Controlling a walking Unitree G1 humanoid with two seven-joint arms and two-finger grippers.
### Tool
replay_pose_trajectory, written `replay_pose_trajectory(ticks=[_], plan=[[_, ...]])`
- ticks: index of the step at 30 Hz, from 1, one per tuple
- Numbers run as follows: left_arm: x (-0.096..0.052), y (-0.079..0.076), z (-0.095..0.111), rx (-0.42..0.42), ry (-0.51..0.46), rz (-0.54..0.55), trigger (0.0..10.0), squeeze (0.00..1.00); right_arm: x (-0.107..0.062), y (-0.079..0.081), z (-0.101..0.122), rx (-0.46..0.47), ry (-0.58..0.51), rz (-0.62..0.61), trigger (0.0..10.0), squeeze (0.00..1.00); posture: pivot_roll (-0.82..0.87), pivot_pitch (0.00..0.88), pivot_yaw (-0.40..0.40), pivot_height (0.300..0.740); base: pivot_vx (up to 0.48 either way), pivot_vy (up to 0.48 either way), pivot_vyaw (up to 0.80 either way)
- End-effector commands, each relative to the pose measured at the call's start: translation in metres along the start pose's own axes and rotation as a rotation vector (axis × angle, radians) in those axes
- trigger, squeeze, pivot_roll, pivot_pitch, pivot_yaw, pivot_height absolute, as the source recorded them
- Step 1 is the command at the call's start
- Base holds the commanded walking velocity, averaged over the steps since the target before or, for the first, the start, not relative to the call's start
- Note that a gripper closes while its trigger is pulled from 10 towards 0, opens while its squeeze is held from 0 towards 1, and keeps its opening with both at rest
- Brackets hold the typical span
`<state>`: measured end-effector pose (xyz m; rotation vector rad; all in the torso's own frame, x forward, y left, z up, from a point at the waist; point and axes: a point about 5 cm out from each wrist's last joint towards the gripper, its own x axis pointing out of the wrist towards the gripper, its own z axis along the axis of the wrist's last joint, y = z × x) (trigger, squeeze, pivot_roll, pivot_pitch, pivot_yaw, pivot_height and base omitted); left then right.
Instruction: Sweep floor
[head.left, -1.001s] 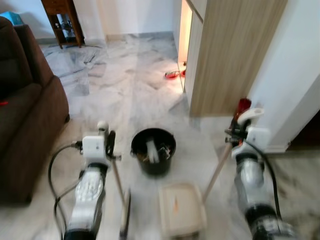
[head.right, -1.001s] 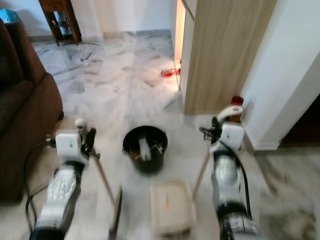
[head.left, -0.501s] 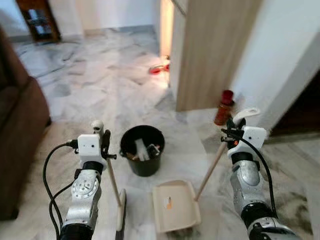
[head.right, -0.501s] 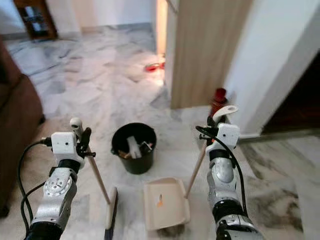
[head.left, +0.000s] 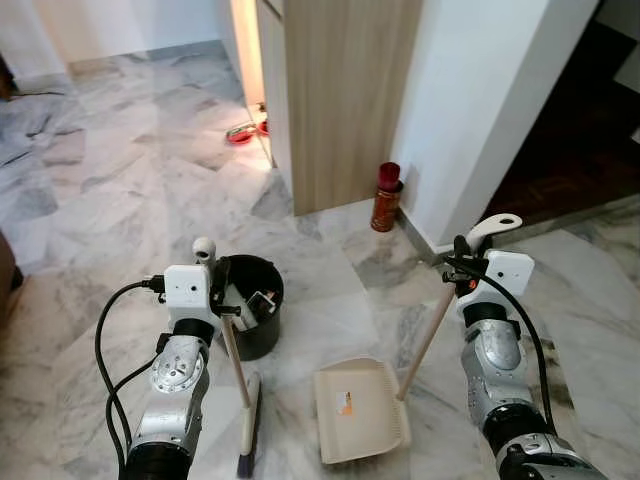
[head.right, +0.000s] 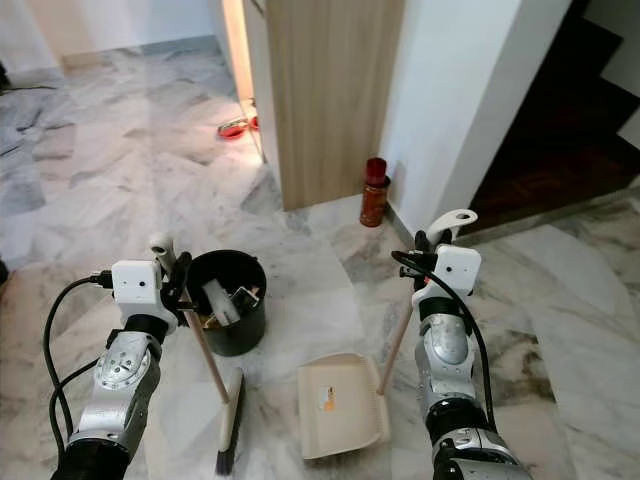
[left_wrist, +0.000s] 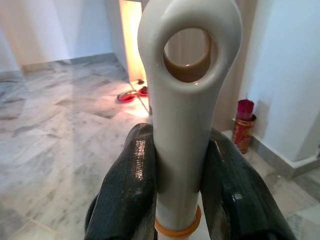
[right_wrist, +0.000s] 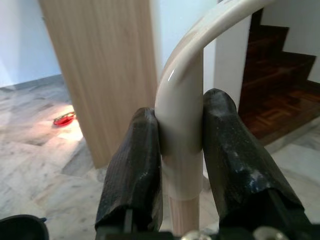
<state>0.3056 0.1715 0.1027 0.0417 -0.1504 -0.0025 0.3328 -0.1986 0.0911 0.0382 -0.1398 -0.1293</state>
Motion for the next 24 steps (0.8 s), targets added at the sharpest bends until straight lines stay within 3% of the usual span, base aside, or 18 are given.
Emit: replay_pose_trajectory(ticks=[1,24], plan=[[0.0031,0.0010,0.0063,0.016,-0.033,-0.004,10.0,0.00,0.0058,0.0023,0.0102,0.002,-0.044,0.002,10.0,0.00,0.00,0.085,0.015,0.740,0.000,-0.412,-0.80],[0.0070,0.0046,0.0101,0.028,-0.041,-0.003,10.0,0.00,0.0024,0.0057,0.0079,-0.007,-0.043,0.004,10.0,0.00,0.04,0.081,0.022,0.740,0.000,-0.018,-0.80]])
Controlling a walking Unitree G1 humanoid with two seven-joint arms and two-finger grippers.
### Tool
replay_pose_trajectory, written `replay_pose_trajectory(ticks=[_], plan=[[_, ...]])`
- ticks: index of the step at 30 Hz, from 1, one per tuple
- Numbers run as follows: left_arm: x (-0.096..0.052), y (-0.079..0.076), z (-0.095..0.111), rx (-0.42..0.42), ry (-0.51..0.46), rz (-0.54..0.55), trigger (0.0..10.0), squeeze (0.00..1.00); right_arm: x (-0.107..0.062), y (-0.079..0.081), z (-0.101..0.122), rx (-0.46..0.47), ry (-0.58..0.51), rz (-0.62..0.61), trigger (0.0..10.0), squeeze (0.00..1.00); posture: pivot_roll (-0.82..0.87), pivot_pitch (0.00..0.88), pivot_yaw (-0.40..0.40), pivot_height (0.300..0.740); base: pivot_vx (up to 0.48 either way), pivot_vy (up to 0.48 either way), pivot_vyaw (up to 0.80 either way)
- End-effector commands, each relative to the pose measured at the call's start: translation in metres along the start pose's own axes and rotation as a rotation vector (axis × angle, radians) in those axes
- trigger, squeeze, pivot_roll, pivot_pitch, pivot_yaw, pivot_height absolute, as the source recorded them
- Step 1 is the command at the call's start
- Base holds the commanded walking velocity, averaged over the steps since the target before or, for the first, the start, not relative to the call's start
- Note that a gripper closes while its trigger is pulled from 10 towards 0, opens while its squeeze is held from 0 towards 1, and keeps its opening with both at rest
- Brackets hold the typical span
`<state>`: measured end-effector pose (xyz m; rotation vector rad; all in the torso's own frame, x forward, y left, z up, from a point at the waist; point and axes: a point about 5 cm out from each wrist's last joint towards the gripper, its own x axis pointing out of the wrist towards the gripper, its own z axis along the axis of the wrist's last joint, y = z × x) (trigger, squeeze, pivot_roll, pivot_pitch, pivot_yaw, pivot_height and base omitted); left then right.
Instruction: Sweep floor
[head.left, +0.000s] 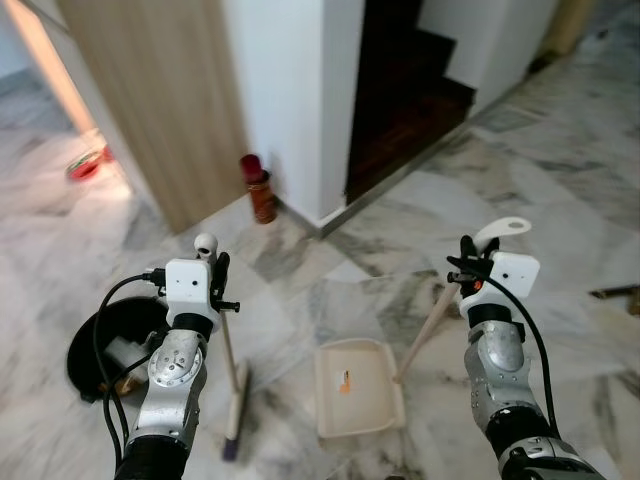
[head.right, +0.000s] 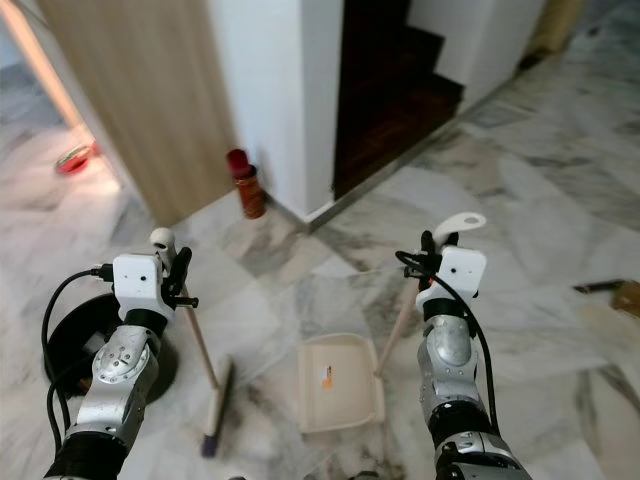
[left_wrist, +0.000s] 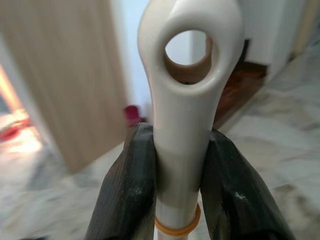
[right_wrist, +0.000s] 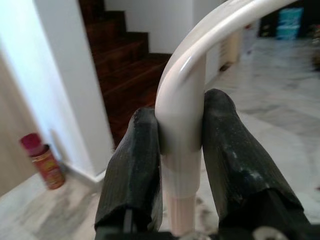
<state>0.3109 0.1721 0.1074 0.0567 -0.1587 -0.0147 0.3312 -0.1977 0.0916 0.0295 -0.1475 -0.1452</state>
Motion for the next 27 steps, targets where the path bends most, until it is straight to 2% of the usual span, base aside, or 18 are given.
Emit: replay_pose_trajectory(ticks=[1,9,27], plan=[[0.0012,0.0028,0.0061,0.012,-0.034,0.013,10.0,0.00,0.0039,0.0038,0.0062,-0.003,-0.027,0.022,10.0,0.00,0.03,0.077,0.013,0.740,0.000,0.000,-0.80],[0.0018,0.0054,0.0055,0.007,-0.037,0.016,10.0,0.00,0.0074,0.0026,0.0124,-0.020,-0.050,0.019,10.0,0.00,-0.04,0.070,0.032,0.740,0.000,0.000,-0.80],[0.0041,0.0056,0.0049,0.012,-0.030,-0.007,10.0,0.00,0.0046,0.0010,0.0116,-0.014,-0.058,0.000,10.0,0.00,0.00,0.035,0.057,0.740,0.000,0.000,-0.80]])
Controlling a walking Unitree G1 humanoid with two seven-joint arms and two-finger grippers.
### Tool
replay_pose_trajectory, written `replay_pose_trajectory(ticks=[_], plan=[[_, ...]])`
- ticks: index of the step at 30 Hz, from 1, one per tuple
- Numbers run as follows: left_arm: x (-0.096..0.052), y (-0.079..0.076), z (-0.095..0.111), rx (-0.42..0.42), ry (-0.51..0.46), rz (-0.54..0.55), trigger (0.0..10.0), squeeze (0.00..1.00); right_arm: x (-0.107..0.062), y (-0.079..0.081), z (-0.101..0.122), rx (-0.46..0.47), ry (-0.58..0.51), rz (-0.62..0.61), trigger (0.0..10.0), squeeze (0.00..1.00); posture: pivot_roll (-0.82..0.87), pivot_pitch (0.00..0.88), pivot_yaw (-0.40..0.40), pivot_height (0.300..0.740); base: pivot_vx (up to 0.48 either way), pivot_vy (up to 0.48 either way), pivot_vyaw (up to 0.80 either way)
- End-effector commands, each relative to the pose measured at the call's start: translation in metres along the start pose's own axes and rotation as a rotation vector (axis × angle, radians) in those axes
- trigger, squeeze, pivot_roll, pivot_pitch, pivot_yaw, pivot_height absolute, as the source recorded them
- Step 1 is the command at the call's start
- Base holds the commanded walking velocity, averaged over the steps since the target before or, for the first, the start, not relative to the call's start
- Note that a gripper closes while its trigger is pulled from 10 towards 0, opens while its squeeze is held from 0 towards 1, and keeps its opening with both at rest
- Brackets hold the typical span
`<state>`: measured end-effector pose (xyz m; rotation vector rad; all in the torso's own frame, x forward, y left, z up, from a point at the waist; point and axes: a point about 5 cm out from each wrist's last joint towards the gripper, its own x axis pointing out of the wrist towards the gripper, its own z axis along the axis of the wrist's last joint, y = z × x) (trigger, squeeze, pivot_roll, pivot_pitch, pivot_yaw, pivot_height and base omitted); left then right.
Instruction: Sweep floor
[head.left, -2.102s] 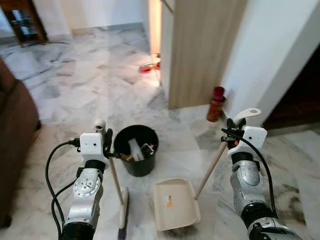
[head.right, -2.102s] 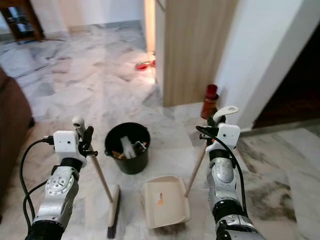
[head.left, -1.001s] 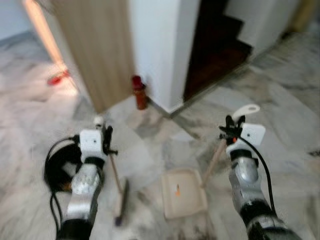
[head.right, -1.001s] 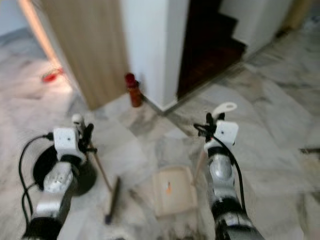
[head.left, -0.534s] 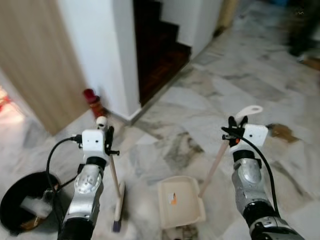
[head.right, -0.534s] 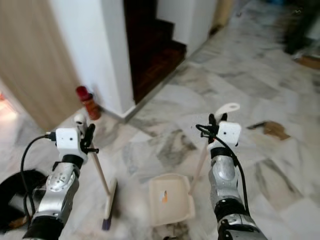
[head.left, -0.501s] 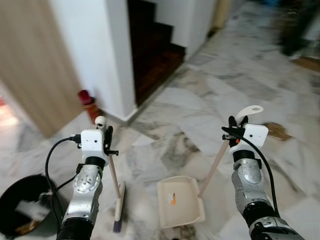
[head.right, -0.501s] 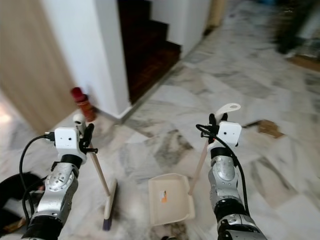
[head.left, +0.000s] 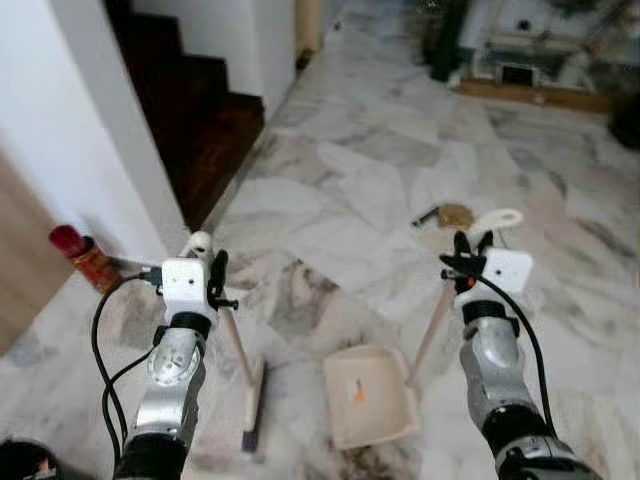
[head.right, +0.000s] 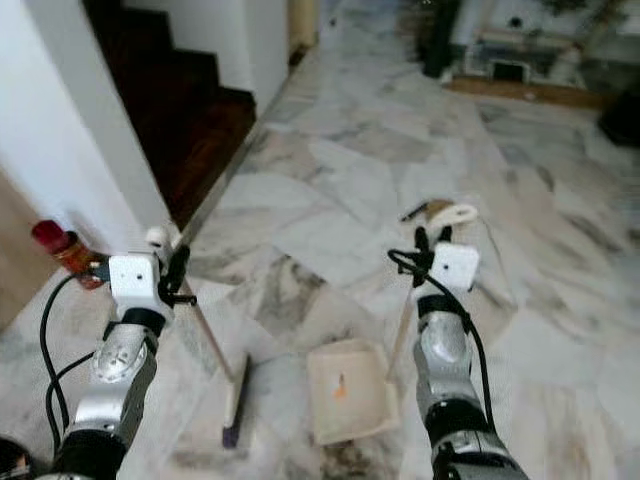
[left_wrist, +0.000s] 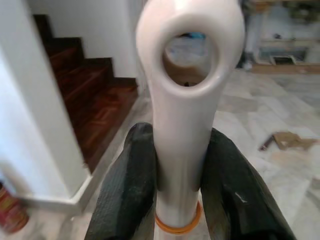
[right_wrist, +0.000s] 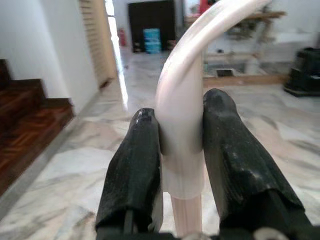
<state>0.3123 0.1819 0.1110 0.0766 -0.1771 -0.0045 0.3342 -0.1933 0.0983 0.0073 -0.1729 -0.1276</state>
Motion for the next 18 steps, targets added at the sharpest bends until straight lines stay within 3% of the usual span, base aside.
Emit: replay_pose_trajectory(ticks=[1,8,18], plan=[[0.002,-0.004,0.002,-0.009,-0.013,-0.016,10.0,0.00,0.001,-0.004,0.005,0.004,-0.031,-0.020,10.0,0.00,0.00,0.035,0.057,0.740,0.000,0.000,-0.80],[0.001,0.002,0.001,0.000,-0.010,-0.016,10.0,0.00,0.000,0.008,0.005,0.015,-0.033,0.011,10.0,0.00,0.02,0.018,0.050,0.740,0.000,0.000,-0.80],[0.003,0.003,0.002,-0.005,-0.022,-0.001,10.0,0.00,0.002,0.002,0.008,0.009,-0.041,0.005,10.0,0.00,0.01,0.000,0.032,0.740,0.000,0.000,-0.80]])
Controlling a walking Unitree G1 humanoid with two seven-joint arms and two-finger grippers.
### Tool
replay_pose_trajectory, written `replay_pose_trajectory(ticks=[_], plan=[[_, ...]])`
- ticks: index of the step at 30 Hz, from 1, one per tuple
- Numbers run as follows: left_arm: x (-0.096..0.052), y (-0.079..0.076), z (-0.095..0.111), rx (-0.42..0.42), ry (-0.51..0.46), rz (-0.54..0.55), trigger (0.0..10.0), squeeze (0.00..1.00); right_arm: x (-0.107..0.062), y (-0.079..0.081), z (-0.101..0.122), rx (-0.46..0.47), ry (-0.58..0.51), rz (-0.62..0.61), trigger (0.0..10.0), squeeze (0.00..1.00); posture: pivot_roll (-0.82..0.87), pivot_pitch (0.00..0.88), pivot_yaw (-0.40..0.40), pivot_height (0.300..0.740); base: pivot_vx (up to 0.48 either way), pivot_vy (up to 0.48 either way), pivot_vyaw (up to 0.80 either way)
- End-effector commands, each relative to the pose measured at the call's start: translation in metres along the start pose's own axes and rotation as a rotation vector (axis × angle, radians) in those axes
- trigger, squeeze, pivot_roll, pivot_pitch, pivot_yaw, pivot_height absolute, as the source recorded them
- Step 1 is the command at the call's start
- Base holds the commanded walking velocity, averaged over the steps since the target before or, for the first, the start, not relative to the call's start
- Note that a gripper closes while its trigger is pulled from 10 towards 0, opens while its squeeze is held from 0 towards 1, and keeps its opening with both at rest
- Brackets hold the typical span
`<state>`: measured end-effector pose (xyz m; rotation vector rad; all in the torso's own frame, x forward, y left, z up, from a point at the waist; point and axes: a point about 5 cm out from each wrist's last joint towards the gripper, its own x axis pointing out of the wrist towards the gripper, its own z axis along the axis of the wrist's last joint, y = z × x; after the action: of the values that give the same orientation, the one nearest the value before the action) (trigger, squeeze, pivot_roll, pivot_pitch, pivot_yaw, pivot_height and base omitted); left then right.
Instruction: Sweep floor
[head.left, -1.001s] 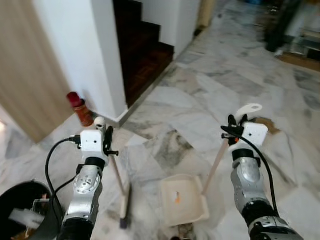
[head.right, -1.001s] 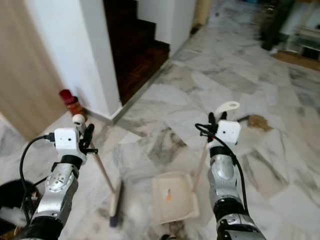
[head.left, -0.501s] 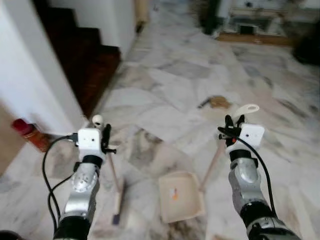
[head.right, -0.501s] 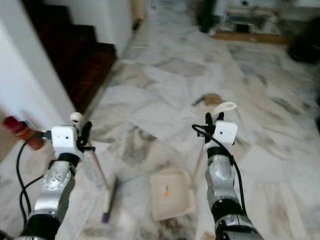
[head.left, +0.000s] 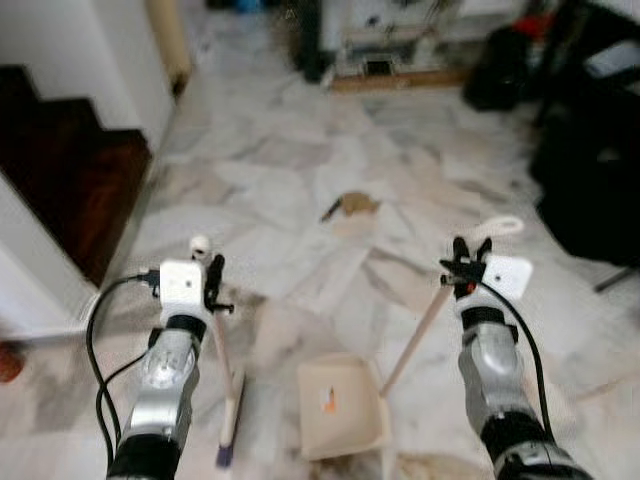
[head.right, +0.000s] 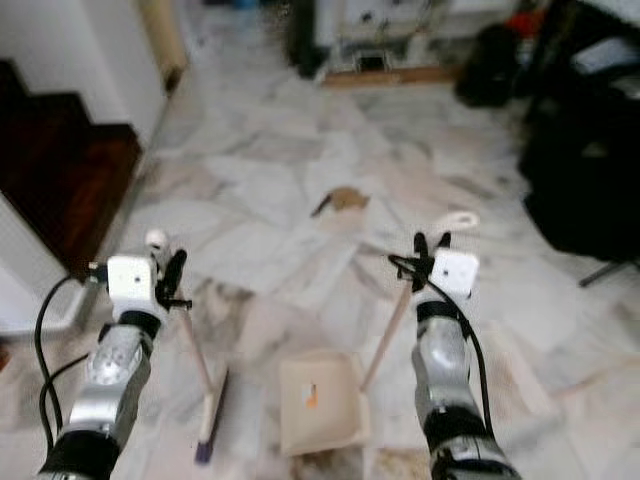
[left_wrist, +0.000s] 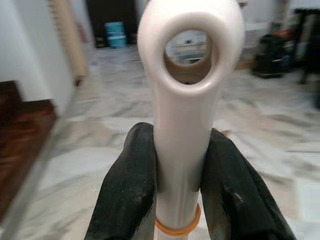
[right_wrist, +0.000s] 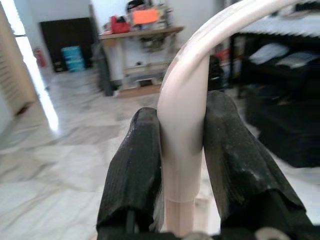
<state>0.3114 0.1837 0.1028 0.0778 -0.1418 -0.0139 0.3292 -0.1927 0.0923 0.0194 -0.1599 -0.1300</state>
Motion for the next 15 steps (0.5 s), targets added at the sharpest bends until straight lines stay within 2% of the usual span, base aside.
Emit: replay_pose_trajectory(ticks=[1,3,8,11,13,15], plan=[[0.0056,0.0015,0.0103,-0.007,-0.057,0.010,10.0,0.00,0.0073,0.0005,0.0130,-0.004,-0.058,0.001,10.0,0.00,0.01,0.000,0.032,0.740,0.000,0.000,-0.80],[0.0057,0.0017,0.0104,-0.009,-0.058,0.011,10.0,0.00,0.0068,-0.0012,0.0131,-0.002,-0.063,-0.009,10.0,0.00,0.01,0.000,0.032,0.740,0.000,0.000,-0.63],[0.0068,0.0019,0.0102,-0.009,-0.057,0.016,10.0,0.00,0.0064,-0.0011,0.0117,-0.016,-0.056,-0.004,10.0,0.00,0.01,0.000,0.033,0.740,0.000,0.000,0.00],[0.0089,0.0014,0.0096,-0.045,-0.050,0.021,10.0,0.00,0.0071,0.0007,0.0116,-0.005,-0.052,-0.002,10.0,0.00,0.01,0.000,0.033,0.740,0.000,0.000,0.00],[0.0111,-0.0009,0.0067,-0.128,-0.026,0.019,10.0,0.00,0.0076,0.0026,0.0114,0.027,-0.047,-0.005,10.0,0.00,0.00,0.000,0.032,0.740,0.000,0.000,0.00],[0.0109,-0.0005,0.0060,-0.136,-0.028,0.038,10.0,0.00,0.0070,0.0025,0.0117,0.012,-0.050,-0.006,10.0,0.00,0.00,0.000,0.029,0.740,0.000,0.000,0.00]])
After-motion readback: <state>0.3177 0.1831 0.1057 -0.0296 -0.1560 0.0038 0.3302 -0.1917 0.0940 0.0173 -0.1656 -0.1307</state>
